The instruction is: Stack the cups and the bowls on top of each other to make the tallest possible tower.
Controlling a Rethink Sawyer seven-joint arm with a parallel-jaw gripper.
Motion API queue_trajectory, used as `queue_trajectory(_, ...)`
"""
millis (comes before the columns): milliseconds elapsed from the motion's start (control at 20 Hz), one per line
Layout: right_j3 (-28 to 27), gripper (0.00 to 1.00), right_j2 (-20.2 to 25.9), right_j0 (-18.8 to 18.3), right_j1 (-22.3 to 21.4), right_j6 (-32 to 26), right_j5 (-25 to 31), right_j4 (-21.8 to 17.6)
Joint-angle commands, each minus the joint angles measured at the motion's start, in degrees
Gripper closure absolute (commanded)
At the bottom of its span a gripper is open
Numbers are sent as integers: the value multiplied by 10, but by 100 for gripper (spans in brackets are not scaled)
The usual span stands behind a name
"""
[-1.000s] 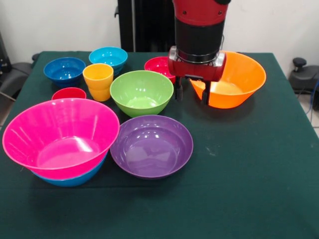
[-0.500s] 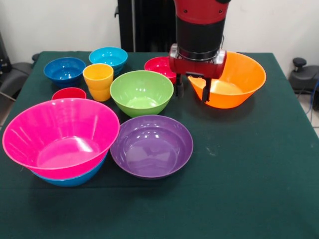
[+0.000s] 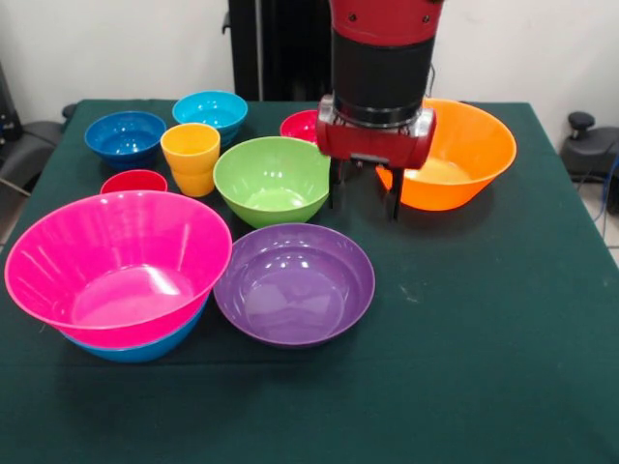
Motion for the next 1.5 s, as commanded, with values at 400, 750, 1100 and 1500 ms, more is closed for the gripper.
queue_trajectory(400, -214, 0, 52, 15, 165, -89, 78, -38)
queue_trajectory(750, -182, 0, 36, 25, 157, -54, 46, -34)
queue_trajectory(1100, -154, 0, 21, 34, 146, -28, 31, -32)
queue_trajectory(1500, -124, 0, 18, 41, 146, -18, 0, -32)
